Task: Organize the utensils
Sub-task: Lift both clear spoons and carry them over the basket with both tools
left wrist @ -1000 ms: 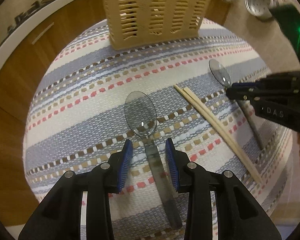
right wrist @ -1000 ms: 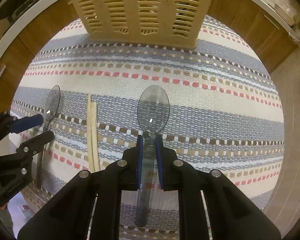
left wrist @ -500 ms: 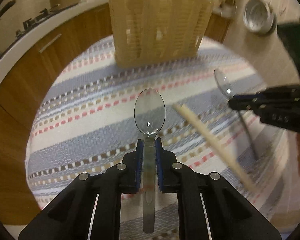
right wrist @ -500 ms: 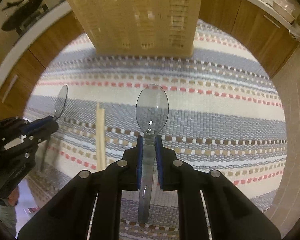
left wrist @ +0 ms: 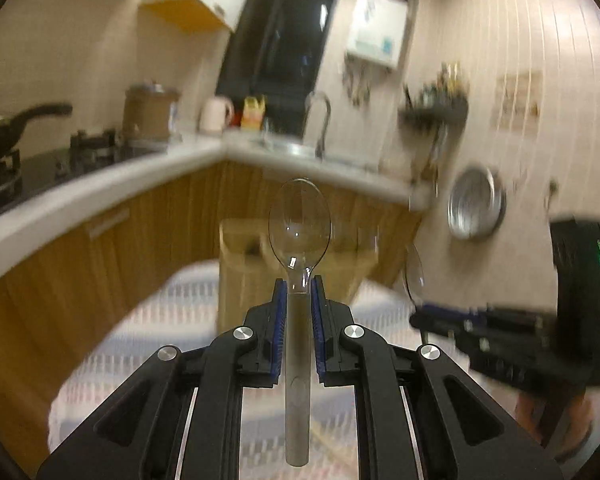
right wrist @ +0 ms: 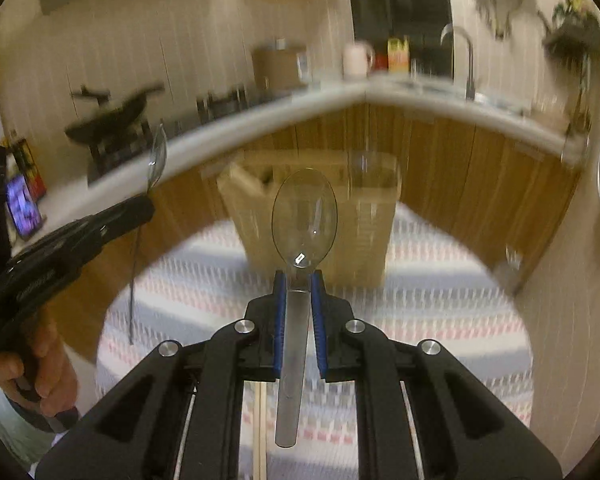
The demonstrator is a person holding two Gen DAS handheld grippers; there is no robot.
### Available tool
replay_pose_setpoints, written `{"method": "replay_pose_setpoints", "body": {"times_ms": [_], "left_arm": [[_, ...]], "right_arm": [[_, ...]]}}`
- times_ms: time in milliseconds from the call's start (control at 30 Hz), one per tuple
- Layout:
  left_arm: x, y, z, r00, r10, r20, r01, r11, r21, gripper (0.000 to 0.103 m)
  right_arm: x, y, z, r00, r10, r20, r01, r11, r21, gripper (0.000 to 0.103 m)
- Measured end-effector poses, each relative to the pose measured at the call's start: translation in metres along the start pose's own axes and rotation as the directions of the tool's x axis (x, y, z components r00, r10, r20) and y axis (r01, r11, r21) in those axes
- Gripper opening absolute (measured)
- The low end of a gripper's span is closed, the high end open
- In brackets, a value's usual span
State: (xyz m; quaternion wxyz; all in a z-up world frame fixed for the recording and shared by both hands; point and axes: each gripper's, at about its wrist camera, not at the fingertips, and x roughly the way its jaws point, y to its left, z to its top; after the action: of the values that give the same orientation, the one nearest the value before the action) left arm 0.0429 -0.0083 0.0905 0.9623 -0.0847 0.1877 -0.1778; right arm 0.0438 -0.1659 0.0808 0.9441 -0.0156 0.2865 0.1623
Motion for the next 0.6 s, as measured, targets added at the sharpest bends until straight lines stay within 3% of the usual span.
{"method": "replay_pose_setpoints", "body": {"times_ms": [133,267,433,600], "left_arm": [[0.01,-0.001,0.032,0.988,-0.014,0.154,0.025,0.997,-0.07,0.01],[0.029,-0.006,0.047,0.978,0.0,0.208,0.028,0.991,-0.132,0.01],[0.053,-0.011,0.057,0.947,0.0,0.322,0.04,0.992,-0.118,0.01],[0.075,-0.012,0.055,0.924,0.038,0.379,-0.005,0.996,-0.088,0.01]], "right_arm": [[-0.007,-0.001,0.028,0.992,-0.019,0.128,0.018,1.0,0.004,0.01],[-0.007,-0.01,0.058,0.968,-0.052,0.246,0.045,0.998,0.032,0.01],[0.003,-0.023,0.088,0.926,-0.078,0.369,0.06,0.996,0.06,0.01],[0.033,-0.037,0.101,0.887,-0.12,0.446,0.083,0.991,0.102,0.01]]}}
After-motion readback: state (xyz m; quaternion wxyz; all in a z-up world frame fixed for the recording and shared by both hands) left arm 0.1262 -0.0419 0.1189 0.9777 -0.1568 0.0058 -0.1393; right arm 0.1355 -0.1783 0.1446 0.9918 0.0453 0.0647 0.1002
